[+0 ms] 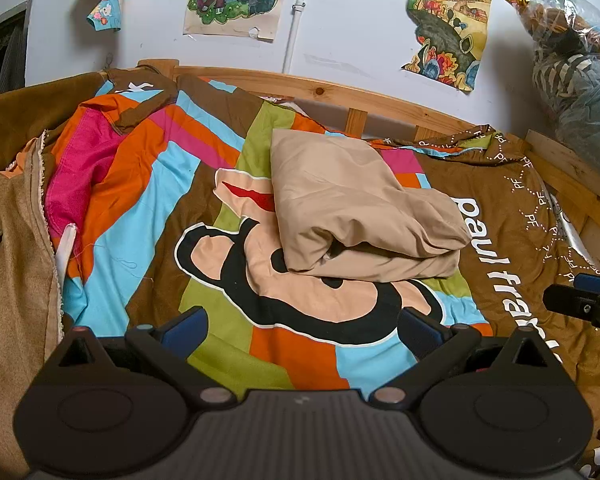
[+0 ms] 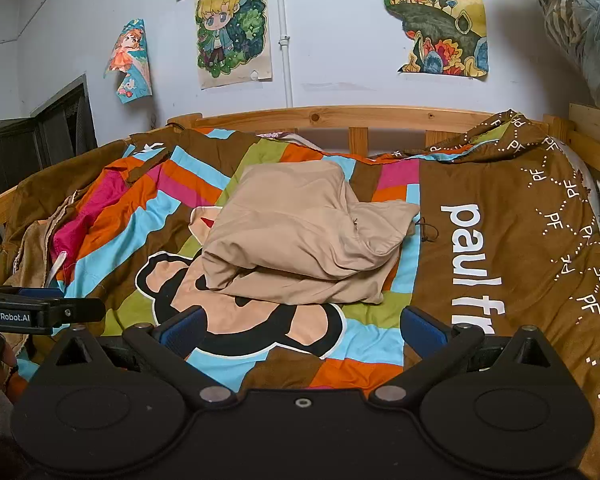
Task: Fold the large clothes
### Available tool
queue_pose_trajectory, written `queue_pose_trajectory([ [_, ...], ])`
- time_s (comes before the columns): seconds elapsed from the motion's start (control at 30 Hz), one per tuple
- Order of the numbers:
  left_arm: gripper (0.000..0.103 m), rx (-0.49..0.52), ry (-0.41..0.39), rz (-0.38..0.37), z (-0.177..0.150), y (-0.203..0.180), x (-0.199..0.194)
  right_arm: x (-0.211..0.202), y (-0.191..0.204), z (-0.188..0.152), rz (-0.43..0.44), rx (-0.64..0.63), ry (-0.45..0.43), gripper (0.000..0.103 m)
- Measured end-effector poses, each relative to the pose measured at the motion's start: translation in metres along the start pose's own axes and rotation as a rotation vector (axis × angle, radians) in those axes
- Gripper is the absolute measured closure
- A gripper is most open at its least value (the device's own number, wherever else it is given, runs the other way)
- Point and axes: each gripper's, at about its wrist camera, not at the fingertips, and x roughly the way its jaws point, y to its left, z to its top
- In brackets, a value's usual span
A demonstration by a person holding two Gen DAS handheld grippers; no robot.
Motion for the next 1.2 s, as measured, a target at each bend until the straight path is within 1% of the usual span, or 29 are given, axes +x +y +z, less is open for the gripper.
queue_pose_trajectory([
  [1.2,0.001,0.006,0.011,-0.005,-0.0007,0.0026,0.002,-0.0001,0.0009,0.0004,-0.001,0.002,0.001,0.001],
])
